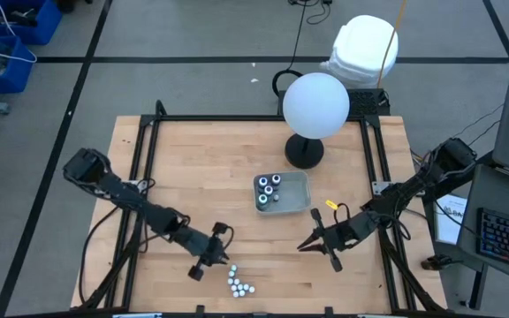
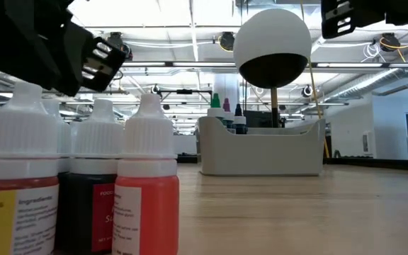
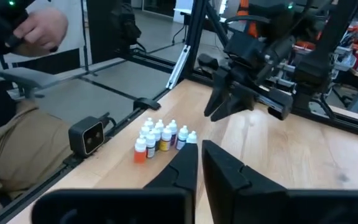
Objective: Pick & Place food coloring
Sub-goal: Put the blue food coloring bottle into the gray bin
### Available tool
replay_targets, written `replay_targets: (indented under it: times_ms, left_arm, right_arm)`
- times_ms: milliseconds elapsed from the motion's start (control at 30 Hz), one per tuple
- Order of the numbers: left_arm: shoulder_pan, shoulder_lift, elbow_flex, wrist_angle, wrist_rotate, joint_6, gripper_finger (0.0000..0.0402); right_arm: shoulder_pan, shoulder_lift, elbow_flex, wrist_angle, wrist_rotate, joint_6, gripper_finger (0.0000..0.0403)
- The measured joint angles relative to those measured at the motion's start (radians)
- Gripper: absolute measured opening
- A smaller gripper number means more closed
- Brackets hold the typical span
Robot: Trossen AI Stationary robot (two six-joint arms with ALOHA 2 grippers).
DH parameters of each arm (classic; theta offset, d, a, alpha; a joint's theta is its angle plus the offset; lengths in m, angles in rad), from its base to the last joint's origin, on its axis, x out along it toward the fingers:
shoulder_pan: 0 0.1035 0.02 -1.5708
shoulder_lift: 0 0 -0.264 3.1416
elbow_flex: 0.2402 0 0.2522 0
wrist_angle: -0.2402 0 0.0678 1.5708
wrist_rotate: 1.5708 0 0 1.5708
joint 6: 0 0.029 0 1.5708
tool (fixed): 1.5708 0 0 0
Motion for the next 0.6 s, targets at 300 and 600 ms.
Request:
replay_targets:
  times_ms: [300,600]
  left_arm:
    - [0.103,0.007,0.0,-0.011,0.236,0.248,0.02]
    - [0.183,0.084,-0.001,0.062,0.412,0.457,0.0188]
  right_arm:
    - [0.0,0.0,0.0,-0.008,0.0,-0.007,0.0042]
    - [0.0,0.0,0.0,-0.008,0.0,-0.025,0.005]
